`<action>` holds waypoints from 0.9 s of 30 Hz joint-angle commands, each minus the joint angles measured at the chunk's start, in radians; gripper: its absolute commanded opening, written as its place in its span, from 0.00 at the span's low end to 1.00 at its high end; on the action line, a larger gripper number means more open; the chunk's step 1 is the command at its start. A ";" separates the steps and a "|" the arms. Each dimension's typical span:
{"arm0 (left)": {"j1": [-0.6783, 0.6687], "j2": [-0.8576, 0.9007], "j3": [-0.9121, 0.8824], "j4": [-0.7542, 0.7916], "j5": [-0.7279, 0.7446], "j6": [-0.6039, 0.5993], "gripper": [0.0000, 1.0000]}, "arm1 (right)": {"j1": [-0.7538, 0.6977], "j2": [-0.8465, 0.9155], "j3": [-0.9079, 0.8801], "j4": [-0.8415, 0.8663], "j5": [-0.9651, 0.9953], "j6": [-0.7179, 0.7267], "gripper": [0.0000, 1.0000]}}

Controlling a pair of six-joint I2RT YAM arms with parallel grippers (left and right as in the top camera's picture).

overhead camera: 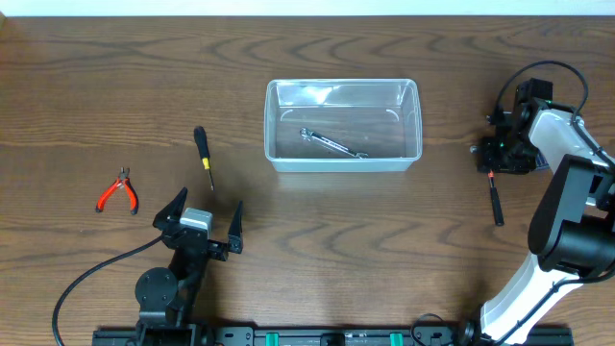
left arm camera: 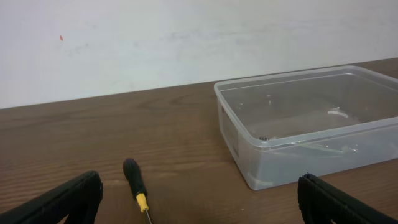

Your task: Pack container

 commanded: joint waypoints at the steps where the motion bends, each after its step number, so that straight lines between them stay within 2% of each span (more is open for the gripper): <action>1: 0.004 -0.006 -0.023 -0.026 0.024 -0.009 0.98 | -0.005 0.016 -0.001 -0.002 -0.008 -0.021 0.47; 12: 0.004 -0.006 -0.023 -0.026 0.024 -0.009 0.98 | -0.006 0.016 -0.001 0.002 -0.008 -0.072 0.43; 16: 0.004 -0.006 -0.023 -0.025 0.024 -0.009 0.98 | -0.006 0.016 -0.001 0.005 -0.008 -0.080 0.36; 27: 0.004 -0.006 -0.023 -0.026 0.024 -0.009 0.98 | -0.005 0.016 -0.001 0.020 -0.008 -0.079 0.35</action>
